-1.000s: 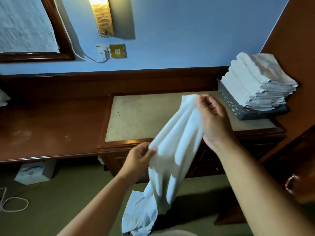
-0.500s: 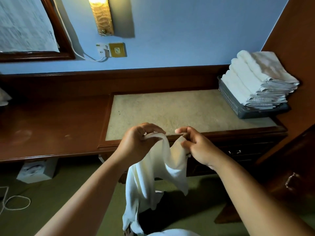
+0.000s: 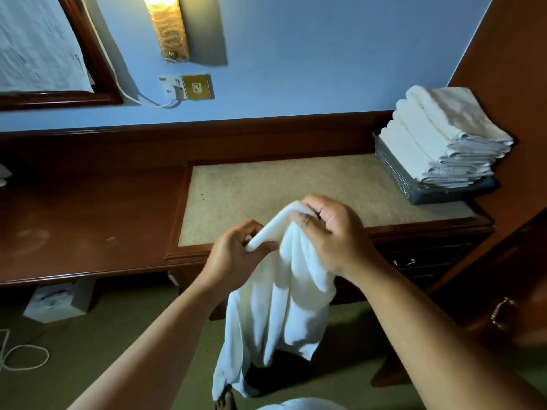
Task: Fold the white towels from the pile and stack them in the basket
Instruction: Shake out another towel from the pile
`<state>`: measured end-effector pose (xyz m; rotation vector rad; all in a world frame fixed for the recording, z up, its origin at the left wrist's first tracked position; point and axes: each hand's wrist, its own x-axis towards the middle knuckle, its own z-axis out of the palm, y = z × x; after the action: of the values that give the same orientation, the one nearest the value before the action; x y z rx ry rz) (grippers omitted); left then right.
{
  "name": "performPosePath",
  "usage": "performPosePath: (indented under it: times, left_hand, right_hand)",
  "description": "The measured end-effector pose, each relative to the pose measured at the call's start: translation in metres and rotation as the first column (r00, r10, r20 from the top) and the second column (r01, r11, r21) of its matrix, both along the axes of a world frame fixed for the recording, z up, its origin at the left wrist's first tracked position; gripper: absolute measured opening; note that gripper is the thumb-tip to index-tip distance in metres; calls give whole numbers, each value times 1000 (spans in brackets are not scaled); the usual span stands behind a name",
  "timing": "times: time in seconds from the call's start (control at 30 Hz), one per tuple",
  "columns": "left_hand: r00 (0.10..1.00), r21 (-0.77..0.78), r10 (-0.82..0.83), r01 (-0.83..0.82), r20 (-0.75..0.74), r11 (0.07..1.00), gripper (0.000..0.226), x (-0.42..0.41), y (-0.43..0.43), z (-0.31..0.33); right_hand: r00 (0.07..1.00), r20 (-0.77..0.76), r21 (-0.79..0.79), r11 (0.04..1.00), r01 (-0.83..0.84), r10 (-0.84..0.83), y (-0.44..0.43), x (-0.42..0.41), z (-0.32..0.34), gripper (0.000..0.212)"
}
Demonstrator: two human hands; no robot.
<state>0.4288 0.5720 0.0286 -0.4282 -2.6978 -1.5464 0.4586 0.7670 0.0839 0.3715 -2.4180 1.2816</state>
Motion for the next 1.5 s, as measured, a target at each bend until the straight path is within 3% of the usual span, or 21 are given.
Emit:
performPosePath:
  times: [0.07,0.13,0.23,0.3,0.37,0.43,0.5,0.57,0.67,0.73,0.87,0.93,1.0,1.1,1.17,1.2,1.23,1.3,1.33,1.4,1.5]
  left_hand:
    - [992,-32,93,-90,82,995,9,0,-16,-39]
    - [948,-74,281,-273,150,959,17,5,-45,-74]
    - [824,-172,494,-464,276,869,21,12,-90,-100]
    - [829,-198,493,-454,264,869,21,9,-98,-93]
    - [921,-180,345,-314,179,932,18,2,-82,-67]
    - [995,-215,67,-51,68,975,22,2,-50,-31]
    - [987,-212,-160,161,22,964,25,3,-18,0]
    - [968,-197,-249,238,-32,951,22,0,0,21]
    - [977,-206,-179,152,-119,967,18,-7,-5,19]
    - [992,-238,-127,123,-3,963,20,-8,-16,-6]
    - [956,-270,59,22,288,963,27,14,-57,-82]
    - [926,-238,220,-149,308,960,15,21,-82,-101]
    - [917,-237,328,-275,227,932,27,19,-92,-98]
    - [978,-197,206,-199,16,960,42,9,-70,-54]
    - [994,-203,-39,18,-100,979,42,8,-40,-14]
    - [977,-234,-147,109,-153,966,36,8,-25,2]
    - [955,-268,-210,151,-208,952,31,8,-13,13]
    - [948,-281,-206,134,-243,950,22,5,-1,25]
    - [961,-292,-179,113,-211,950,20,2,-4,22]
    - [986,-352,-145,107,-85,930,22,-2,-20,4]
    - [995,-366,-25,59,97,929,25,1,-68,-36]
  right_hand:
    - [990,48,-263,954,143,-135,15,-8,12,27]
    - [916,106,-423,816,394,-388,49,-23,17,28]
    - [793,61,-89,788,609,-606,113,-32,14,46]
    - [795,145,242,800,549,-589,135,-31,3,47]
    - [807,273,420,819,390,-524,123,-28,-7,35]
    - [849,396,468,872,140,-349,83,-18,-18,39]
    - [850,512,422,898,-129,-119,37,-4,-29,73]
    - [844,534,332,904,-271,57,9,4,-43,61]
    - [927,372,250,957,-145,44,8,-3,-44,11]
    - [972,235,207,978,-39,-11,18,-10,-32,13]
    - [963,195,-12,981,192,-186,48,-20,-8,23]
    - [907,177,66,924,377,-382,78,-26,-9,23]
    - [845,250,302,867,396,-473,99,-28,-12,20]
    - [804,467,467,875,129,-368,78,-20,-22,33]
    - [809,573,378,918,-117,-133,37,-5,-29,78]
    - [797,603,312,927,-207,-24,19,2,-33,86]
    - [806,587,243,932,-269,80,6,7,-39,74]
    - [890,446,208,956,-206,95,1,4,-44,20]
    - [933,358,224,968,-113,26,6,0,-42,6]
    - [964,244,223,974,50,-105,24,-9,-35,15]
    - [932,239,94,961,259,-274,64,-16,-22,28]
